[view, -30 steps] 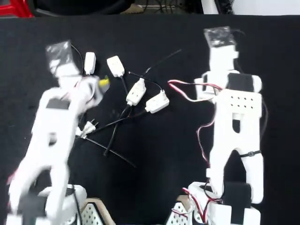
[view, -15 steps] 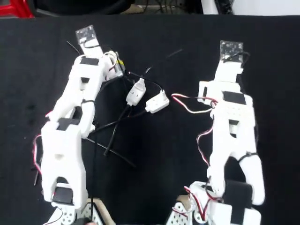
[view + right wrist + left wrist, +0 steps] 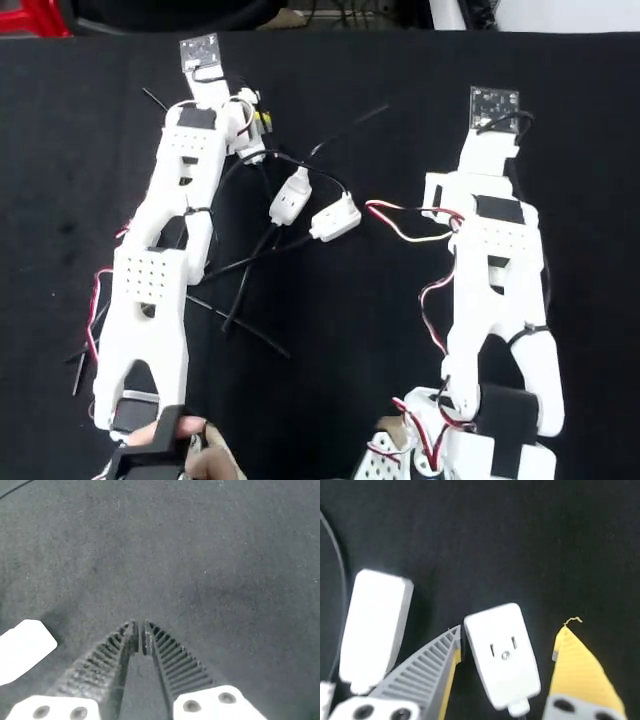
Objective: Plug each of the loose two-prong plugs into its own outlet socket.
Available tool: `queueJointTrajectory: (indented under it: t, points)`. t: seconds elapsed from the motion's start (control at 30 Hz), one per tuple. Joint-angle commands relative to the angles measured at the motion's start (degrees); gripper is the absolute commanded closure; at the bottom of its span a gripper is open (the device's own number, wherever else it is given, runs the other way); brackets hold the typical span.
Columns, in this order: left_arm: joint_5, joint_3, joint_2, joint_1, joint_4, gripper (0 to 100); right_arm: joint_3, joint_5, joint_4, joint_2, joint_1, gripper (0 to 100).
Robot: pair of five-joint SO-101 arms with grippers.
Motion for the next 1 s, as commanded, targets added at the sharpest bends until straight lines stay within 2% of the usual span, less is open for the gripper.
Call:
queueJointTrajectory:
  t: [0.0,0.13,0.27,0.53,0.63,0.77,0.97]
  points:
    - [-0.7,-7.5,2.5,-1.9,-1.3,71,0.5,-0.1,-1.6,-2.0,-0.9,98.6]
    - [-0.6,-14.6,9.1,-2.2,-1.3,71,2.5,2.1,-4.4,-2.0,-2.5,98.6]
    - [3.3,-21.7,14.5,-2.5,0.1,71,3.1,2.3,-5.3,-2.0,-2.5,98.6]
    - [3.9,-30.8,19.2,-1.7,13.8,72,3.2,2.3,-5.4,-2.0,-2.5,98.6]
    - [3.9,-32.0,19.3,-1.6,18.1,80,4.4,2.5,-6.9,-2.0,-2.5,98.6]
    - [3.9,-32.3,19.3,-1.5,20.0,90,5.7,2.5,-9.1,-2.0,-2.5,98.6]
    - [3.8,-32.6,18.5,-2.4,21.4,92,5.8,2.5,-9.3,-2.0,-2.5,98.6]
